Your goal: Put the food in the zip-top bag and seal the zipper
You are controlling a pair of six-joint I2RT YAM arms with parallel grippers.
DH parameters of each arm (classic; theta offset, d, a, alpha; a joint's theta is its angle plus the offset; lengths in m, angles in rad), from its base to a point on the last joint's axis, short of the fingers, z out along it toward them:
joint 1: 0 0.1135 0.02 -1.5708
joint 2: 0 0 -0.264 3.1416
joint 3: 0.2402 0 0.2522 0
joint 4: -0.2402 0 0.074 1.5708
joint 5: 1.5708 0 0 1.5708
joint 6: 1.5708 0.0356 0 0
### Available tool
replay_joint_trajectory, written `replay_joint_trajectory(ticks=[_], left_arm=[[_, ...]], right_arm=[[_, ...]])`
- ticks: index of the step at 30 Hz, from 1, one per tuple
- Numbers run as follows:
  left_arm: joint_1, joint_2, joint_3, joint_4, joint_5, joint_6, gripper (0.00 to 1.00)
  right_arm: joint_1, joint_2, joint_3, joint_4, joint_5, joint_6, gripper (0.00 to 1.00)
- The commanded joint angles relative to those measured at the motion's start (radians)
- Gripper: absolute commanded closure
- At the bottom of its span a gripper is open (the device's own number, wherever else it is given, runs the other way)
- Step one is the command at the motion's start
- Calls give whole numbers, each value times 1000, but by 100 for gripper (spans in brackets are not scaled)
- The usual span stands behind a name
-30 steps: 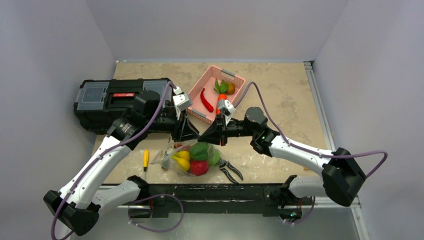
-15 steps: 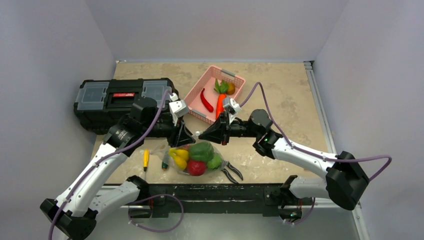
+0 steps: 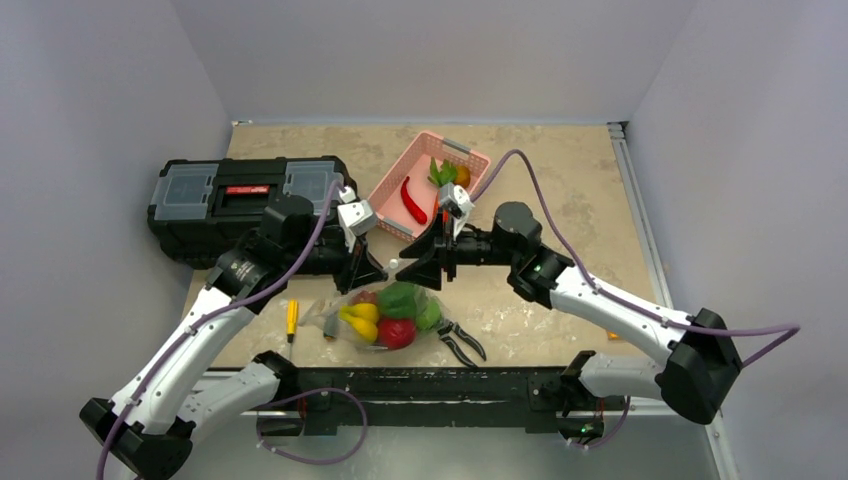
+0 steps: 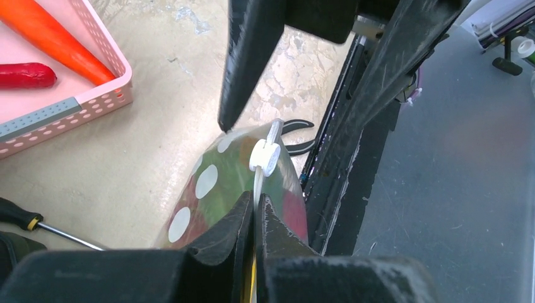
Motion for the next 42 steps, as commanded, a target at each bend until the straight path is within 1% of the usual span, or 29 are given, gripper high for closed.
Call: replay_joint_trajectory(ticks=[1,4,6,9,12,15,17,20,24,28,30,32,35,37,40,42], left_arm=[[-1,-16,52,-3,-2,60,100],[-7,4,97,-34,-2,99,100],[-45,34,141,-87,-51,142,100],[-77,66,176,-132,-66,183,100],[-78,63,166,-131,-50,195,100],[-76,41,147,-111,-48,194,100],[-76,35,138,-100,-46,192,100],[-75,36,130,-97,-49,188,100],[-76,40,128,-96,-44,187,100],[-75,38,129,-92,-40,178,100],[-75,39,129,-89,-42,175,100],[-75,39,130,-87,-41,172,100],[-75,40,129,-84,-44,170,100],[-76,44,130,-85,-48,169,100],[-76,50,132,-87,-48,170,100],[-76,50,135,-88,-51,170,100]], right_arm=[[0,-37,172,-311,66,-89,45],[-1,-31,262,-424,95,-93,42],[-2,-11,318,-484,108,-86,40],[-1,72,435,-613,112,-137,40],[-4,159,543,-726,49,-197,45],[-8,190,570,-760,-32,-231,48],[-18,188,564,-760,-52,-234,49],[-34,173,532,-728,-97,-215,48],[-39,172,511,-697,-118,-172,46],[-40,165,527,-700,-78,-145,45],[-40,163,540,-701,-89,-131,45],[-40,170,543,-705,-86,-115,46],[-39,194,555,-766,-91,-161,51],[-39,192,549,-764,-88,-161,53],[-39,167,538,-723,-67,-117,48],[-37,162,539,-718,-61,-96,47]])
